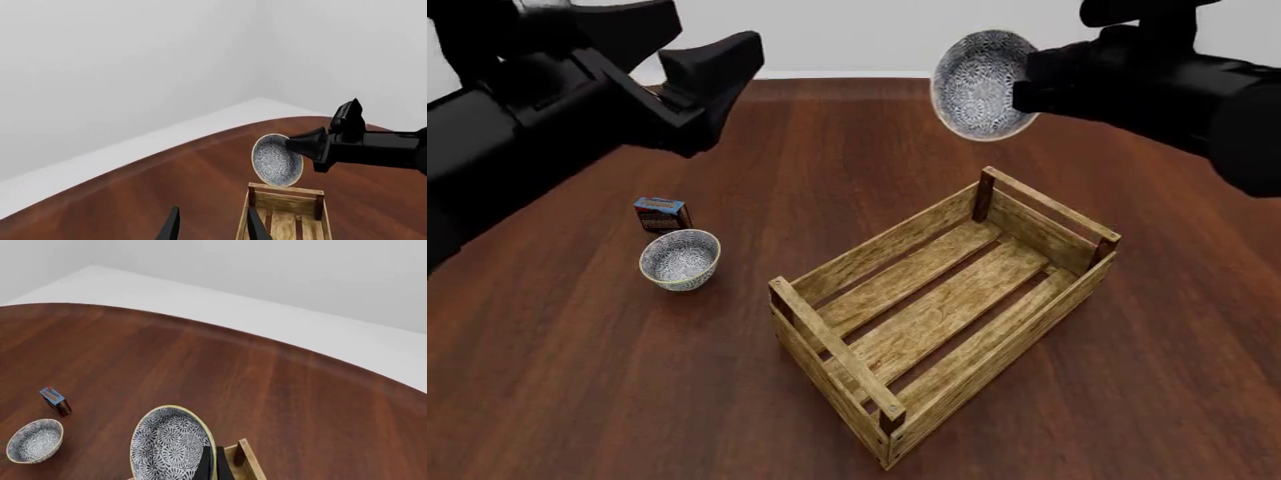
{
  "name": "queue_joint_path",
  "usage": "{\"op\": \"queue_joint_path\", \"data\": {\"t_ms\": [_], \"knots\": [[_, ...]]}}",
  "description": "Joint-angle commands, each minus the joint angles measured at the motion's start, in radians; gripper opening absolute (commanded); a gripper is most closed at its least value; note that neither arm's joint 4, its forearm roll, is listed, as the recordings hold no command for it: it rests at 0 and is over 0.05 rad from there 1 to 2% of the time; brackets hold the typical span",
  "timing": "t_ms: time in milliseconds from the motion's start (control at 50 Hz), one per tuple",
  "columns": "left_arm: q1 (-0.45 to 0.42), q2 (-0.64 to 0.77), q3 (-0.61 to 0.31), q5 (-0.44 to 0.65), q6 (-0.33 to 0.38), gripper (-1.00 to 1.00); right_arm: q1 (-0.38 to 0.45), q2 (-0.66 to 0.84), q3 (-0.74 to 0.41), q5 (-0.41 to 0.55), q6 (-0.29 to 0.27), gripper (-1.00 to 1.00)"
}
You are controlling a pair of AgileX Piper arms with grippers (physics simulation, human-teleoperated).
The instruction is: Stack the right bowl on the left bowl and place them in the tray.
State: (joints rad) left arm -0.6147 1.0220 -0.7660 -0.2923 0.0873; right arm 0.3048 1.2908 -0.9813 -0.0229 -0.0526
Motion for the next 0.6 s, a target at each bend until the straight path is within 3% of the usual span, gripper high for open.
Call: {"op": "queue_joint_path", "data": {"t_ms": [20, 600], "knots": [[-0.043, 0.076, -0.057, -0.009, -0.029, 1.00, 0.015, 0.025, -0.014, -0.008, -0.007, -1.00], [-0.103, 0.250, -0.156, -0.042, -0.074, 1.00, 0.033, 0.025, -0.009, -0.002, -0.017, -1.00]]}}
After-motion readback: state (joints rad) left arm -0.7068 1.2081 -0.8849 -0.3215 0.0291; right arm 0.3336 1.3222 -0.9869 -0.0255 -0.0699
